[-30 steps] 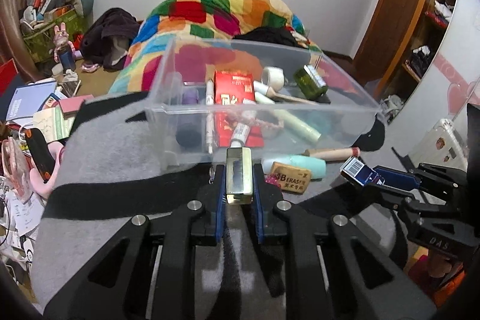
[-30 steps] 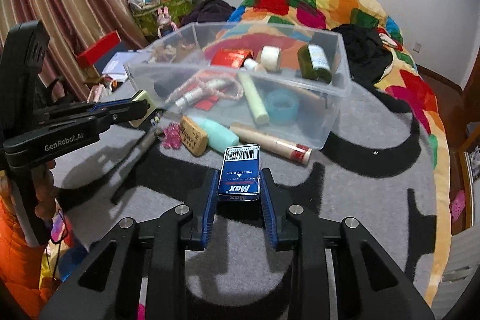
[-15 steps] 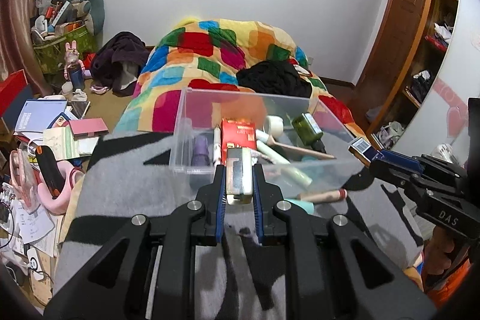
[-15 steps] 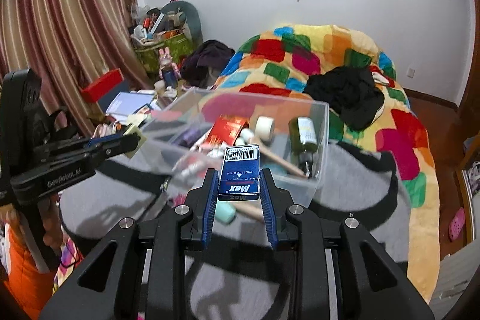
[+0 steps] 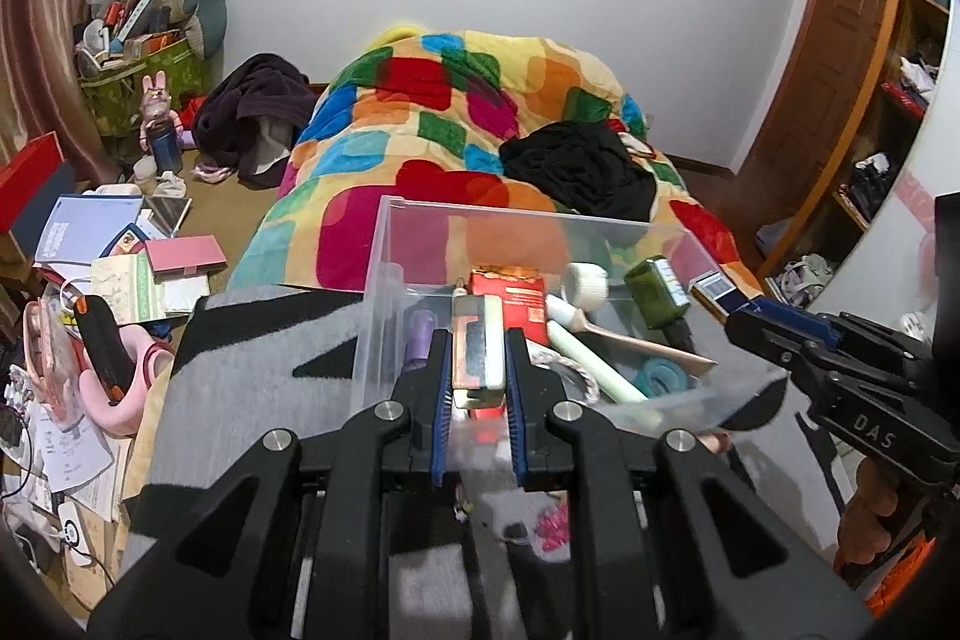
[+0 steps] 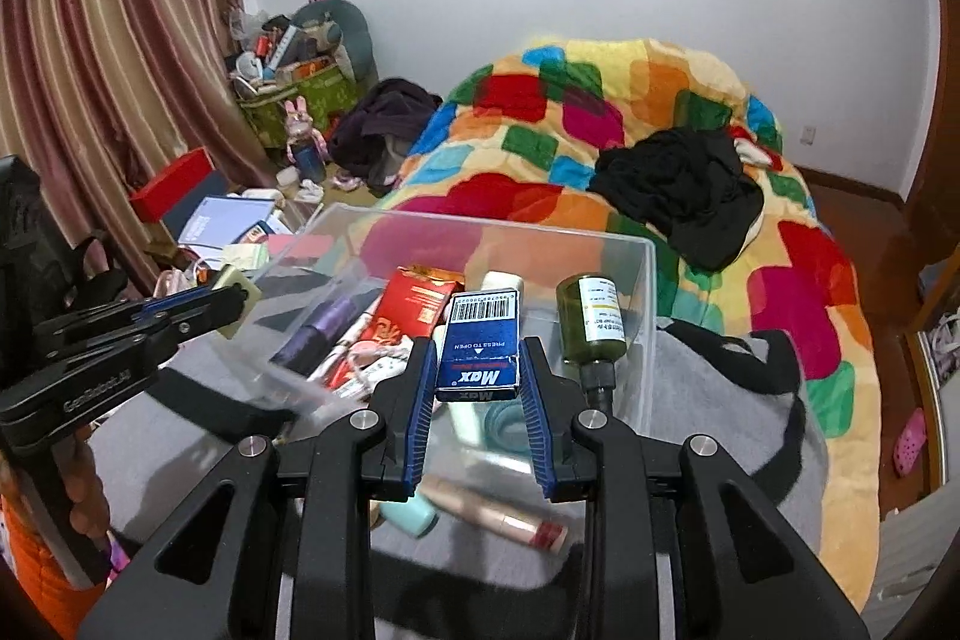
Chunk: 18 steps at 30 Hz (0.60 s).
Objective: Organize objects
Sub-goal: 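Drop the small box in with the left tool while the right tool drops the Max box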
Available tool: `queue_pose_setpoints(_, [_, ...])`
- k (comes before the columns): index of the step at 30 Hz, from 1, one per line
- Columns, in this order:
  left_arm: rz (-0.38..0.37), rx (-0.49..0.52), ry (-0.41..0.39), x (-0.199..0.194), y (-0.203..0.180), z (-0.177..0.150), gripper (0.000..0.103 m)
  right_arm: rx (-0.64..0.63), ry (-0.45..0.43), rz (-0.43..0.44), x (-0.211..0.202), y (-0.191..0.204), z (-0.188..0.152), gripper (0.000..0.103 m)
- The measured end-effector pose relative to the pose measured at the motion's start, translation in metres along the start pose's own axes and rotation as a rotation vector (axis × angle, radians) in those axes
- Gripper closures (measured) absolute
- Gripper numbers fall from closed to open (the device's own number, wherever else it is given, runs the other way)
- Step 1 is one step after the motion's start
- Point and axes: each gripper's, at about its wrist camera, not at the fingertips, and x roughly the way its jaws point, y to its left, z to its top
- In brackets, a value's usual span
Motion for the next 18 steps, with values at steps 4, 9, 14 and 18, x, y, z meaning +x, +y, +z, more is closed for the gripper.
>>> queue_pose_setpoints(4, [0.010, -0.022, 0.032, 0.019, 0.005, 0.007, 0.088, 0.021, 0.061, -0.002, 0.027, -0.006, 0.004, 0.078])
queue_pose_setpoints(9, [-0.001, -0.036, 0.086, 0.040, 0.009, 0.008, 0.088, 0.019, 0.112, -0.010, 0.049, -0.006, 0.001, 0.078])
queue_pose_setpoints(14, [-0.001, -0.040, 0.115, 0.048, 0.008, 0.004, 0.088, 0.001, 0.141, 0.001, 0.055, -0.004, -0.003, 0.077])
queue_pose_setpoints(18, [-0.014, -0.031, 0.104, 0.041, 0.004, 0.004, 0.087, -0.019, 0.133, 0.010, 0.048, -0.002, -0.004, 0.077])
